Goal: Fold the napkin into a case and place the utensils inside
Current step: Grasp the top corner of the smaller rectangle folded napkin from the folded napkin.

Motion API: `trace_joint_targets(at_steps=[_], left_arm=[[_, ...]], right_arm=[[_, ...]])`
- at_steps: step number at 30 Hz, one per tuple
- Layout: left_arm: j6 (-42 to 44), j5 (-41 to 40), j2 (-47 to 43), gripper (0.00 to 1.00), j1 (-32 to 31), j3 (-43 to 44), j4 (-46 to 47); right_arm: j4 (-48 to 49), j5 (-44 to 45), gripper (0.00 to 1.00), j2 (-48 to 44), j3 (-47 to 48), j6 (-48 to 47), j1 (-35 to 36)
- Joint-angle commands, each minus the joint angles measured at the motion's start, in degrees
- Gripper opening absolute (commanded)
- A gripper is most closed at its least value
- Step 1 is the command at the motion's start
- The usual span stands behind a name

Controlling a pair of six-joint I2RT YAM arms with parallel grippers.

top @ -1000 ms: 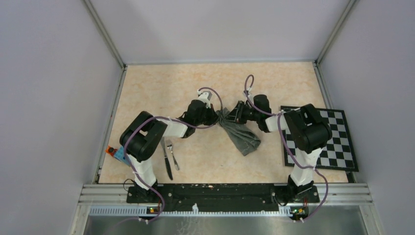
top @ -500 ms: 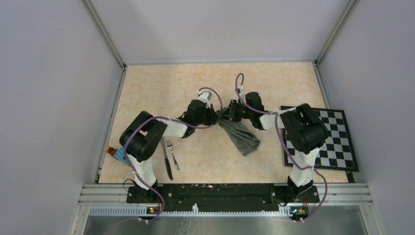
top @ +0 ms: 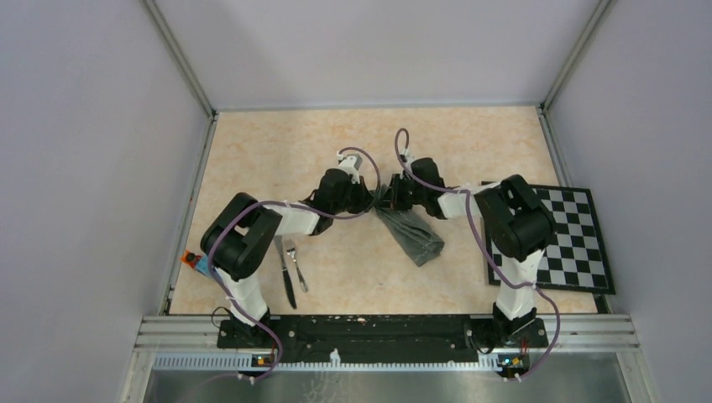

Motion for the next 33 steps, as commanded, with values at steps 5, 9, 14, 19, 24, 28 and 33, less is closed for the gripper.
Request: trace_joint_targets(at_steps=[5, 9, 14, 19, 24, 28, 33], left_arm=[[-4.44, 2.27, -0.47, 0.0, -0.24, 1.71, 4.39], [-4.64, 0.58, -1.32, 0.0, 0.84, -0.21, 3.75], [-3.83, 0.52, -1.86, 0.0, 1.13, -1.07, 3.7], [-4.04, 1.21, -1.94, 0.0, 1.07, -1.14, 4.02], [-3.65, 1.43, -2.28, 0.0, 1.11, -1.07, 3.82], [-3.25, 1.48, -2.69, 0.0, 1.15, -0.67, 3.41], [-2.72, 1.66, -3.07, 0.0, 1.11, -0.37, 3.15]], right_arm=[[5.94, -7.13, 0.07, 3.07, 5.49, 1.46, 1.81], [10.75, -11.11, 0.21, -0.08, 0.78, 5.0, -0.71], [15.59, -16.25, 0.28, -4.29, -4.71, 8.66, -4.81], [15.56, -16.02, 0.32, -5.75, -4.97, 8.64, -5.74], [14.01, -14.85, 0.22, -4.08, -3.43, 7.85, -5.75], [14.47, -14.57, 0.13, -2.07, -2.69, 8.06, -5.68], [14.81, -13.75, 0.13, -1.33, -3.36, 7.89, -5.73]])
